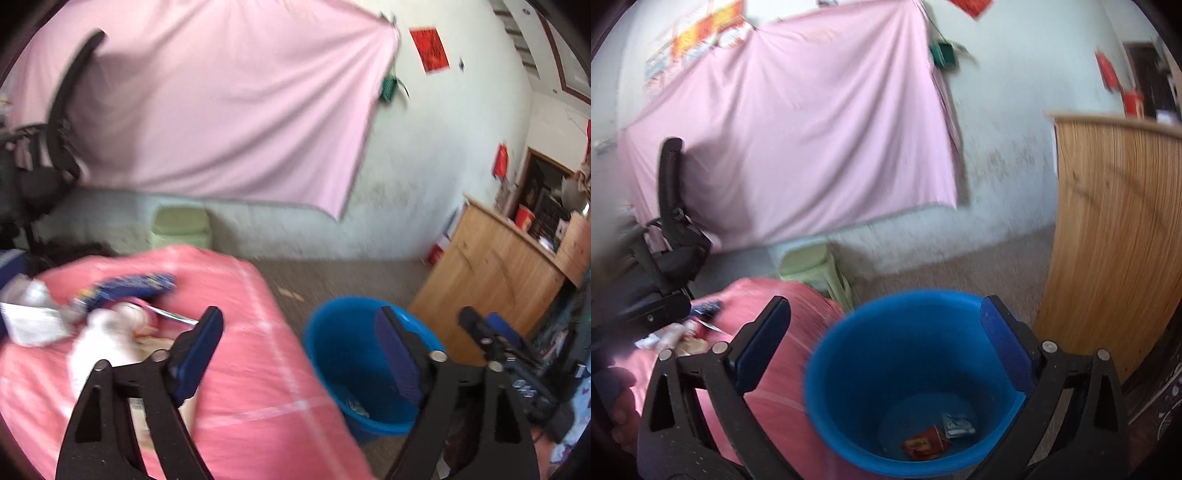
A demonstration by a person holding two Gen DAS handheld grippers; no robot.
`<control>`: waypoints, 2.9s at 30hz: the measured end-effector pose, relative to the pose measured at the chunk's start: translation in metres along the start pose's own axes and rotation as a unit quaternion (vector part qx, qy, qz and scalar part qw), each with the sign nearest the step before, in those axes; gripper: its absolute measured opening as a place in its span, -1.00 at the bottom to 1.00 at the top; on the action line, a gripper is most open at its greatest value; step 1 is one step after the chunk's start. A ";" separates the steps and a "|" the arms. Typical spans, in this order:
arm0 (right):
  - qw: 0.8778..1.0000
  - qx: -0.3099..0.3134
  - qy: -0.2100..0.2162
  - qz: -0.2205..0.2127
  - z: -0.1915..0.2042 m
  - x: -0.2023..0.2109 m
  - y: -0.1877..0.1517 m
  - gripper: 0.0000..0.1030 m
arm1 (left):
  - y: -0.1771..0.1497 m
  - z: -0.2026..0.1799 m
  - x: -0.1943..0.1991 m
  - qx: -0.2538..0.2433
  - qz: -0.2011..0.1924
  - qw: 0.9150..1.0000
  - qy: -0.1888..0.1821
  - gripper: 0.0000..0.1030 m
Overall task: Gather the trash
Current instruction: 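Bring both tools back over the table toward the remaining trash, then grasp the white paper slip with the left tool while the right tool approaches the beige phone case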
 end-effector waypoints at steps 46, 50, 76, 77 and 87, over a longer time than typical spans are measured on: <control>0.973 0.184 0.060 0.124 0.232 -0.047 -0.066 1.00 | -0.076 0.205 0.100 0.047 -0.026 0.990 0.130 0.96; 0.964 0.187 0.069 0.175 0.232 -0.065 -0.072 1.00 | -0.075 0.208 0.080 0.050 0.011 0.991 0.120 0.90; 0.942 0.191 0.097 0.257 0.204 -0.083 -0.079 0.53 | -0.063 0.171 -0.002 0.008 0.170 0.985 0.018 0.41; 0.943 0.191 0.097 0.256 0.203 -0.083 -0.078 0.53 | -0.062 0.169 -0.003 0.007 0.170 0.985 0.017 0.41; 0.948 0.173 0.095 0.250 0.184 -0.086 -0.069 0.51 | -0.052 0.152 -0.033 -0.001 0.184 0.983 0.028 0.41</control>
Point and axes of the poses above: each gripper's, at about its wrist camera, not at the fingertips, and x roughly against the way its jaws point, z to its left, y to its top, the point moved 4 cm from there along -x, roughly the way its jaws point, and after that the axes turned 13 degrees about z, right-handed, at the moved point
